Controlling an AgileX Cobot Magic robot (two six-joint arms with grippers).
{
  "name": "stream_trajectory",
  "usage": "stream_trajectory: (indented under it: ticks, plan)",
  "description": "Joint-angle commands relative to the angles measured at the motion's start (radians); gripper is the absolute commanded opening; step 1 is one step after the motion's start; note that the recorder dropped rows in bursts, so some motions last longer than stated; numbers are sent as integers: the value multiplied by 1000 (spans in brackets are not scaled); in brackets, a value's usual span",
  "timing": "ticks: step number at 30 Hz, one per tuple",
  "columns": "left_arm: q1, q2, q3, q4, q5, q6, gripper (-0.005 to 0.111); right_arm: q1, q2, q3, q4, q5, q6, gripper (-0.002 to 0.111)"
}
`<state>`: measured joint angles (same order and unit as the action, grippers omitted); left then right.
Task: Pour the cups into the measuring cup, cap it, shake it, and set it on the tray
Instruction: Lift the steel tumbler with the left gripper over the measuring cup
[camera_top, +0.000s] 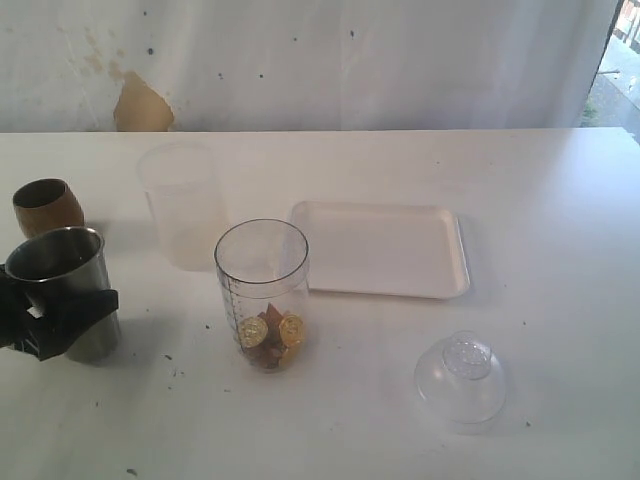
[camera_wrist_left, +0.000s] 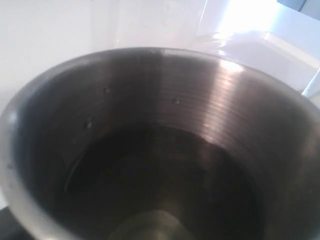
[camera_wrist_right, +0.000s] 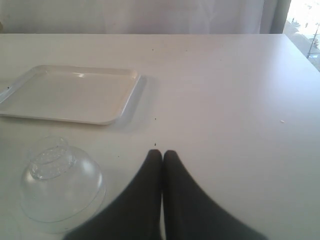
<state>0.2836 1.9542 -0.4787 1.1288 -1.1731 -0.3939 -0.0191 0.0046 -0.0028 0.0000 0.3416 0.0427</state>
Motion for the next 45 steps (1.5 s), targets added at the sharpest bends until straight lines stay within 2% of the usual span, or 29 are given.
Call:
stream_trajectory:
  ticks: [1, 6, 10, 17, 18, 20, 22, 25, 27, 35, 39, 42, 45]
  plan:
    - [-42, -79, -1, -38, -48, 12, 0, 1, -5, 3, 0, -2, -4, 0]
    - [-114, -185, -1, -125, -48, -6, 0, 1, -5, 3, 0, -2, -4, 0]
    - [-147, -261, -5, -150, -48, -22, 0, 1, -5, 3, 0, -2, -4, 0]
    - [-216, -360, -104, -142, -48, -158, 0, 1, -5, 3, 0, -2, -4, 0]
    - [-237, -365, -124, -142, -42, -172, 0, 1, -5, 3, 0, -2, -4, 0]
    - [-336, -370, -201, -142, 59, -188, 0, 1, -5, 3, 0, -2, -4, 0]
    - [-405, -370, -261, -154, 137, -188, 0, 1, -5, 3, 0, -2, -4, 0]
    - [-477, -364, -331, -159, 237, -188, 0, 1, -5, 3, 0, -2, -4, 0]
    - [-512, -330, -373, -156, 251, -185, 0, 1, -5, 3, 0, -2, -4, 0]
    - [-543, -204, -412, -135, 242, -44, 0, 1, -5, 3, 0, -2, -4, 0]
    - [-553, -183, -413, -154, 247, 111, 0, 1, -5, 3, 0, -2, -4, 0]
    - [-553, -179, -413, -158, 270, 138, 0, 1, -5, 3, 0, -2, -4, 0]
    - [-553, -179, -413, -158, 243, 237, 0, 1, -5, 3, 0, -2, -4, 0]
